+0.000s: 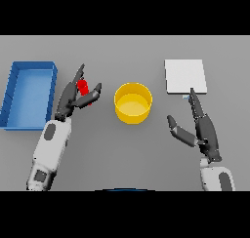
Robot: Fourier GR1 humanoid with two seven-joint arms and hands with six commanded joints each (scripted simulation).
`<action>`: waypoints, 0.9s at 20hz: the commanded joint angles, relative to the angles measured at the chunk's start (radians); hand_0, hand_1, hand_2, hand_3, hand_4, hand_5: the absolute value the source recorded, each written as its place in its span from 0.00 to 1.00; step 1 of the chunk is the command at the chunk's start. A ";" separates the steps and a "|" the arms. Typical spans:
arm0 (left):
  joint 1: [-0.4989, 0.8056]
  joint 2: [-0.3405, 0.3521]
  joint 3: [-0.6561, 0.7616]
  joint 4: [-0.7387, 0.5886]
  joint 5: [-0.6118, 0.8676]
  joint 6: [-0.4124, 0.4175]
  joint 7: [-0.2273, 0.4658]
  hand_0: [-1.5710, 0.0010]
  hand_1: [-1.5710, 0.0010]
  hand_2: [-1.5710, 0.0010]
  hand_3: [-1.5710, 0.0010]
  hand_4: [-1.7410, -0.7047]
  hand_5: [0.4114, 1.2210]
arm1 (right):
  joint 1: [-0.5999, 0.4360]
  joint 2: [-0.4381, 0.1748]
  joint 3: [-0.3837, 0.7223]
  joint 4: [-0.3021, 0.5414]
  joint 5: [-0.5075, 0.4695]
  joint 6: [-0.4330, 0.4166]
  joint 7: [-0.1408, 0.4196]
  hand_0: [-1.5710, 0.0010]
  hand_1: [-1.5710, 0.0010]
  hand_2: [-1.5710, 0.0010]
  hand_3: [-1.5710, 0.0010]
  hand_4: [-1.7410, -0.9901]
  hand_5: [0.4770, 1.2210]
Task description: Pick up the red beaker and tilt it to pour out 1 green nut into yellow bowl. Pick up the yellow bowl and place it on the metallic measuring scale.
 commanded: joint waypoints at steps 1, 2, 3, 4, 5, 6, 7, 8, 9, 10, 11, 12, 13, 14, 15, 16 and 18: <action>-0.012 -0.007 0.019 0.020 0.018 0.003 -0.042 1.00 1.00 1.00 1.00 0.45 0.36 | 0.000 -0.007 -0.009 -0.004 -0.010 0.004 0.002 1.00 1.00 1.00 1.00 0.66 0.22; -0.012 -0.018 0.028 0.039 0.027 0.007 -0.072 1.00 1.00 1.00 1.00 0.44 0.37 | -0.009 -0.008 -0.013 0.005 -0.012 0.003 0.010 1.00 1.00 1.00 1.00 0.66 0.23; -0.013 -0.028 0.037 0.054 0.036 0.010 -0.088 1.00 1.00 1.00 1.00 0.42 0.38 | 0.002 -0.012 -0.011 -0.005 -0.011 0.005 -0.001 1.00 1.00 1.00 1.00 0.66 0.23; -0.027 -0.032 0.046 0.078 0.039 0.017 -0.091 1.00 0.99 0.97 0.98 0.40 0.40 | -0.004 -0.005 -0.005 -0.013 -0.006 0.000 0.010 1.00 1.00 1.00 1.00 0.66 0.22; -0.043 -0.030 0.062 0.106 0.046 0.023 -0.107 0.95 0.94 0.90 0.91 0.36 0.43 | 0.008 -0.008 -0.007 -0.019 -0.007 0.000 0.003 1.00 1.00 1.00 1.00 0.66 0.23; -0.043 -0.040 0.064 0.119 0.049 0.026 -0.127 0.87 0.85 0.82 0.84 0.33 0.46 | 0.012 -0.002 0.001 -0.014 0.001 -0.002 0.006 1.00 1.00 1.00 1.00 0.67 0.23; -0.052 -0.048 0.071 0.140 0.045 0.046 -0.148 0.76 0.74 0.71 0.67 0.32 0.57 | 0.008 -0.003 -0.001 -0.014 0.003 -0.004 0.008 1.00 1.00 1.00 1.00 0.67 0.23; -0.067 -0.051 0.074 0.152 0.031 0.081 -0.137 0.65 0.63 0.58 0.54 0.26 0.66 | 0.009 -0.004 0.000 -0.019 0.003 -0.003 0.007 1.00 1.00 1.00 1.00 0.67 0.23; -0.076 -0.045 0.068 0.162 0.007 0.103 -0.137 0.52 0.50 0.46 0.44 0.21 0.73 | 0.002 -0.001 -0.004 -0.005 -0.004 -0.001 0.017 1.00 1.00 1.00 1.00 0.67 0.23; -0.080 -0.043 0.056 0.162 -0.015 0.112 -0.131 0.42 0.40 0.37 0.37 0.18 0.78 | 0.004 0.000 -0.002 -0.007 -0.001 -0.003 0.005 1.00 1.00 1.00 1.00 0.67 0.23; -0.080 -0.042 0.043 0.162 -0.028 0.112 -0.143 0.33 0.32 0.30 0.33 0.15 0.82 | 0.003 -0.003 -0.009 -0.004 -0.004 -0.005 0.008 1.00 1.00 1.00 1.00 0.67 0.23; -0.078 -0.046 0.034 0.155 -0.036 0.121 -0.138 0.27 0.26 0.24 0.29 0.12 0.86 | 0.008 0.001 -0.001 -0.004 0.002 -0.005 -0.001 1.00 1.00 1.00 1.00 0.67 0.23; -0.071 -0.051 0.032 0.146 -0.028 0.114 -0.135 0.21 0.21 0.19 0.27 0.10 0.89 | 0.008 0.000 0.000 -0.009 -0.001 0.000 -0.001 1.00 1.00 1.00 1.00 0.66 0.23; -0.072 -0.043 0.034 0.136 -0.022 0.106 -0.125 0.17 0.16 0.15 0.21 0.14 0.91 | -0.007 -0.001 -0.011 -0.010 -0.019 0.003 0.005 1.00 1.00 1.00 1.00 0.65 0.23; -0.072 -0.050 0.030 0.147 -0.026 0.112 -0.128 0.14 0.13 0.12 0.17 0.17 0.93 | -0.003 -0.002 -0.012 -0.009 -0.022 0.004 0.005 1.00 1.00 1.00 1.00 0.65 0.23; -0.068 -0.051 0.030 0.133 -0.026 0.109 -0.128 0.11 0.11 0.10 0.14 0.19 0.94 | -0.005 0.002 -0.011 -0.004 -0.023 0.004 0.007 1.00 1.00 1.00 1.00 0.65 0.22; -0.062 -0.052 0.054 0.112 0.025 0.073 -0.153 0.07 0.07 0.06 0.09 0.12 0.93 | 0.003 -0.003 -0.009 -0.007 -0.014 0.003 -0.003 1.00 1.00 1.00 1.00 0.66 0.22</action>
